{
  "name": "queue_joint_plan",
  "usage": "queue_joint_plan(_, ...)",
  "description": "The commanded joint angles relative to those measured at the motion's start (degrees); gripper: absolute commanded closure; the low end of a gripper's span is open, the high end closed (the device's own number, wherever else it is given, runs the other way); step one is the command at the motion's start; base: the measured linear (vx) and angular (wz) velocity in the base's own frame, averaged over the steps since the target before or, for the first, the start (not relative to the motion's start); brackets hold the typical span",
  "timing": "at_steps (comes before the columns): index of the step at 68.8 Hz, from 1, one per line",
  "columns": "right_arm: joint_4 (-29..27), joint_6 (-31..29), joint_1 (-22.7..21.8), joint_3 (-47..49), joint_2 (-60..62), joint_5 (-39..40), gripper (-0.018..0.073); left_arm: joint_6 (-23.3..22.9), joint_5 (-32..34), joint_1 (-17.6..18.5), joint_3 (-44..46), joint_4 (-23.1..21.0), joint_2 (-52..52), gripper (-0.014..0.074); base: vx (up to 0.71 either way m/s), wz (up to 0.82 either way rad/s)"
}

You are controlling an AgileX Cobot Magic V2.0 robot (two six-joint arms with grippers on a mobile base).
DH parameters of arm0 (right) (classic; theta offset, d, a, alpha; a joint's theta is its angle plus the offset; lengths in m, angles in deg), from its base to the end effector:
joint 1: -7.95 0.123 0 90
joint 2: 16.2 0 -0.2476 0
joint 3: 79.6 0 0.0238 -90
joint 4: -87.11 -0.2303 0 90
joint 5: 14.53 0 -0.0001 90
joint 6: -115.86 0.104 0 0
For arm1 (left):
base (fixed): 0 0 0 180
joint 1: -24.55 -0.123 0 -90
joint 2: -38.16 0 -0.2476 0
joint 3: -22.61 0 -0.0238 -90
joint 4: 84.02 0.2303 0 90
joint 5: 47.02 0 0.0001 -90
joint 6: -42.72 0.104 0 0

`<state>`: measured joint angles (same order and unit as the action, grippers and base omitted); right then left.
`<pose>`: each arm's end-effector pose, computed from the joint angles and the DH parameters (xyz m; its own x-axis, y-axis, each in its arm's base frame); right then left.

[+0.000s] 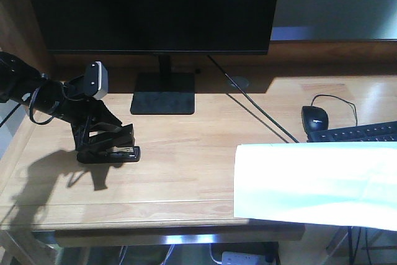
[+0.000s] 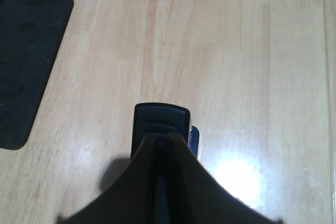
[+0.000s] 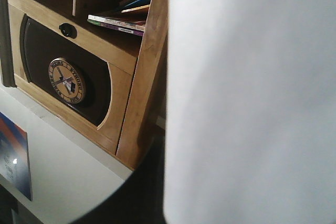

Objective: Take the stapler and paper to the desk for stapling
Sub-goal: 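Swing the right gripper with the paper over the desk beside the stapler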

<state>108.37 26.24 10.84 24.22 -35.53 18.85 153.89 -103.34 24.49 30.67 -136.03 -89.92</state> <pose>0.0883 0.0252 0.2512 -0.0850 0.9308 -0.3554 -0.4870 0.2724 0.8298 0.3873 -0.0678 0.1483 -0.0466 0.7318 -0.6800 0.9733 0.1863 0.1338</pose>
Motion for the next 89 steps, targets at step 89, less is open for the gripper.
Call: queue_joint_plan(89,-0.1,-0.4,0.0,1.6,-0.6,3.3,0.0561,-1.3,0.2,0.2,1.4,0.8,3.6,0.0603,0.00,0.00)
